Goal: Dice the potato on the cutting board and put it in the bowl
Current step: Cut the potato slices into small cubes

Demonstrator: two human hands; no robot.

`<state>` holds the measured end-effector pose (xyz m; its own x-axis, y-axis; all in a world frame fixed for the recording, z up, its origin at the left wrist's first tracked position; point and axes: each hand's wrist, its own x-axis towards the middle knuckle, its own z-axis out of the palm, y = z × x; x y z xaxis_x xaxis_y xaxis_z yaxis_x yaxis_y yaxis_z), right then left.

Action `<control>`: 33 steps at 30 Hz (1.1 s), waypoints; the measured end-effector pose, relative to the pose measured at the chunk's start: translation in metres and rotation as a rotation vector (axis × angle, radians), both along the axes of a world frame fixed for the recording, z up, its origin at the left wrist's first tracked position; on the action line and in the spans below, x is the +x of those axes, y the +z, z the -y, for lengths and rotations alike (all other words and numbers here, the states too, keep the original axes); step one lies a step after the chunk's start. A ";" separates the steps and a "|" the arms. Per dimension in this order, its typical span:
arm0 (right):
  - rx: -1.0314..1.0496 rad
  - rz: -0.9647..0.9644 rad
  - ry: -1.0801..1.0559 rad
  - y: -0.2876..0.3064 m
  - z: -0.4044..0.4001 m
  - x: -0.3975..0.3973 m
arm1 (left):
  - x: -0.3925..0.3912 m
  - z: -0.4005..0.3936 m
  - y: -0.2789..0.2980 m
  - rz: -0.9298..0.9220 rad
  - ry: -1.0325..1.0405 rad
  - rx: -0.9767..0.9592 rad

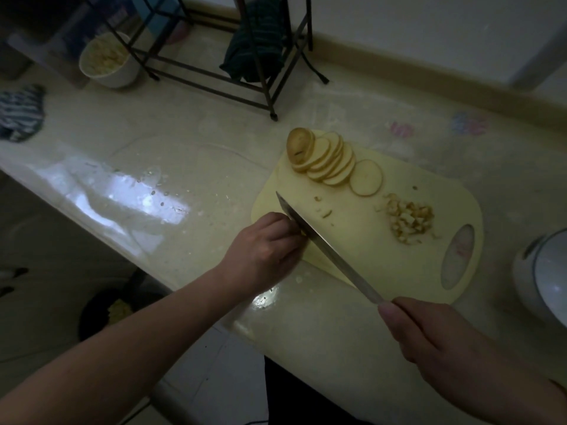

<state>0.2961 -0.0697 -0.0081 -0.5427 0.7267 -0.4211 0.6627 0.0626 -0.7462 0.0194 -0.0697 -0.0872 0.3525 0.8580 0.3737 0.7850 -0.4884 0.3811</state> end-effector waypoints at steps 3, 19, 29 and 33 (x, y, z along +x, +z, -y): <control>0.011 0.015 0.009 -0.002 -0.002 -0.002 | 0.001 -0.001 0.000 0.002 0.006 0.006; -0.052 0.006 -0.028 -0.009 -0.022 -0.030 | 0.003 -0.003 0.002 -0.017 0.011 -0.014; -0.117 -0.038 -0.057 -0.005 -0.018 -0.022 | 0.001 0.001 0.004 0.013 0.004 0.012; -0.031 -0.039 -0.001 -0.003 -0.007 -0.022 | -0.008 0.006 0.004 -0.019 -0.011 0.031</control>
<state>0.2737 -0.0628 -0.0112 -0.5584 0.7143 -0.4219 0.6334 0.0386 -0.7729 0.0118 -0.0760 -0.0834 0.3688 0.8424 0.3928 0.7866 -0.5080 0.3510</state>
